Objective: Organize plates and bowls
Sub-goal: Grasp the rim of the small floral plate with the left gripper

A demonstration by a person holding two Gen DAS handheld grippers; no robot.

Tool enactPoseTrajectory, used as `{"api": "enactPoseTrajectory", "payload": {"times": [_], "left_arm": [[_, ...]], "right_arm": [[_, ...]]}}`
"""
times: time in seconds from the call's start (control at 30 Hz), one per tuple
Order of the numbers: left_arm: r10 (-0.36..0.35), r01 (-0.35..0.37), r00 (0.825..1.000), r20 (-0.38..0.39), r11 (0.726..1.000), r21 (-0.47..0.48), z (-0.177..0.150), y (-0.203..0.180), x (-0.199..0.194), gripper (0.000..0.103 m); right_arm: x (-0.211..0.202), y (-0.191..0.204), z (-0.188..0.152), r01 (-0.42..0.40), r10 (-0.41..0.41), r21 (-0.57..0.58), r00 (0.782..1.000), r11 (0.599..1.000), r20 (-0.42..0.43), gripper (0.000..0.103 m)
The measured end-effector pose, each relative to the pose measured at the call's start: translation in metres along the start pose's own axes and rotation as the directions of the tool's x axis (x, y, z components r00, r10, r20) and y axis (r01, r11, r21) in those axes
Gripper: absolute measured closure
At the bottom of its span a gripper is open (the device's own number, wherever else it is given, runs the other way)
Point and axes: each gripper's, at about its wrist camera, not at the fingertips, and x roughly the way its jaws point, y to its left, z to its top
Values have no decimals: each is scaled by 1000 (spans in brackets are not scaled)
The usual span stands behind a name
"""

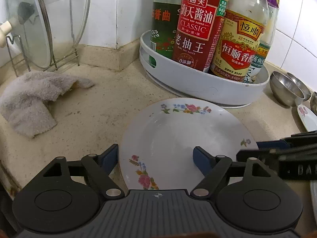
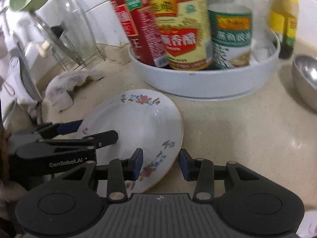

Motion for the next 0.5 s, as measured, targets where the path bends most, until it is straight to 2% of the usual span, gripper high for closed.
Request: {"api": "enactPoseTrajectory", "payload": {"times": [0.03, 0.13, 0.23, 0.33, 0.4, 0.5], "left_arm": [[-3, 3, 1000, 6, 1000, 8, 0, 1, 1, 16], [-22, 21, 1000, 19, 999, 31, 3, 4, 7, 13], [-24, 23, 999, 28, 999, 36, 8, 4, 13, 15], [-11, 11, 1000, 28, 1000, 8, 11, 10, 10, 31], [-27, 28, 999, 24, 999, -29, 12, 18, 6, 50], [-51, 51, 999, 17, 998, -38, 12, 19, 3, 54]], "right_arm": [[1, -4, 1, -5, 5, 23, 1000, 1000, 8, 77], [4, -17, 7, -59, 59, 61, 998, 996, 6, 81], [7, -24, 12, -73, 74, 98, 997, 992, 0, 82], [5, -23, 12, -60, 61, 87, 998, 994, -1, 82], [3, -23, 9, -50, 50, 84, 999, 995, 5, 82], [0, -25, 6, -34, 34, 109, 999, 993, 6, 83]]}}
